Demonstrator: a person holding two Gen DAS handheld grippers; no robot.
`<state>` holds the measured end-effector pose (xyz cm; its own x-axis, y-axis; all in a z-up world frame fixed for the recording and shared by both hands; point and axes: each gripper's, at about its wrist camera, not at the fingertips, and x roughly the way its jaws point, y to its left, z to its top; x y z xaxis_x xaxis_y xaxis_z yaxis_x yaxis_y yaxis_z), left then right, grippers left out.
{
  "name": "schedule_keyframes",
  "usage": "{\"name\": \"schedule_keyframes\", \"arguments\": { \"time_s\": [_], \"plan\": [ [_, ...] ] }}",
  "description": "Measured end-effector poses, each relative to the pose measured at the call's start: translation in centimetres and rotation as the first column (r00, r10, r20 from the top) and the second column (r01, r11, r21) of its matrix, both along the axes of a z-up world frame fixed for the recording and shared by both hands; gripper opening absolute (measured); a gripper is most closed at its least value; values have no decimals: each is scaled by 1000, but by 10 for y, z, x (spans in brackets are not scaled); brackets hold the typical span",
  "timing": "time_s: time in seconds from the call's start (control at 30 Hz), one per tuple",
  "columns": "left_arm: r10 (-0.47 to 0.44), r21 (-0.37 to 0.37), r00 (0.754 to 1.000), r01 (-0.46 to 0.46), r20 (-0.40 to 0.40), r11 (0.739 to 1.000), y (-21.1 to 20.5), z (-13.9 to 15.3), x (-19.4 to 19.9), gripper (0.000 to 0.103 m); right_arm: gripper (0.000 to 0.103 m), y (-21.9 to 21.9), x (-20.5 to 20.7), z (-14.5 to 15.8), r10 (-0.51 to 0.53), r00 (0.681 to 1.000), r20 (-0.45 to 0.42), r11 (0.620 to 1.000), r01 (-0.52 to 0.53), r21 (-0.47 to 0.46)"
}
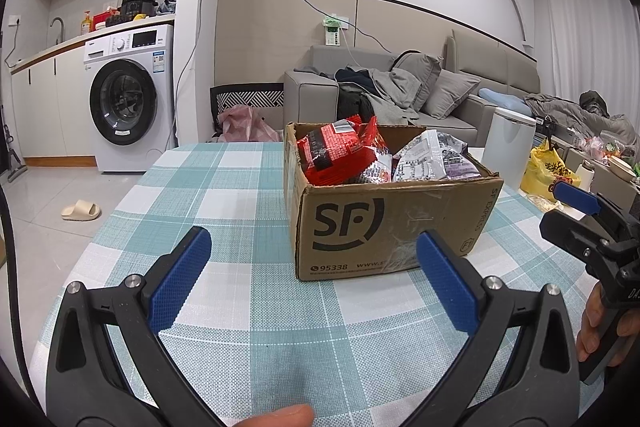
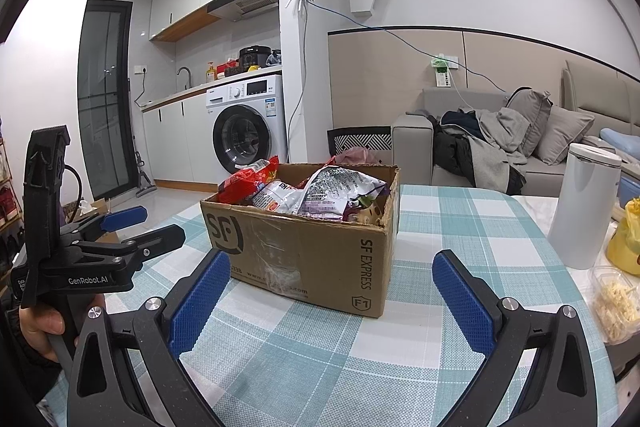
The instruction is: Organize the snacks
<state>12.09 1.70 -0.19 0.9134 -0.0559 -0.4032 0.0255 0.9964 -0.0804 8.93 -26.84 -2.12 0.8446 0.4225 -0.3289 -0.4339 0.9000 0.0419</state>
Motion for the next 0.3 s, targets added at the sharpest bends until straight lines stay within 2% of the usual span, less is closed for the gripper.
{"name": "schedule_keyframes", "arguments": {
  "time_s": [0.3],
  "plan": [
    [15, -2, 1000, -15, 6, 1000, 3, 2, -1, 102, 103, 0, 0, 0, 0, 1000, -1, 1000, 0, 0]
  ]
}}
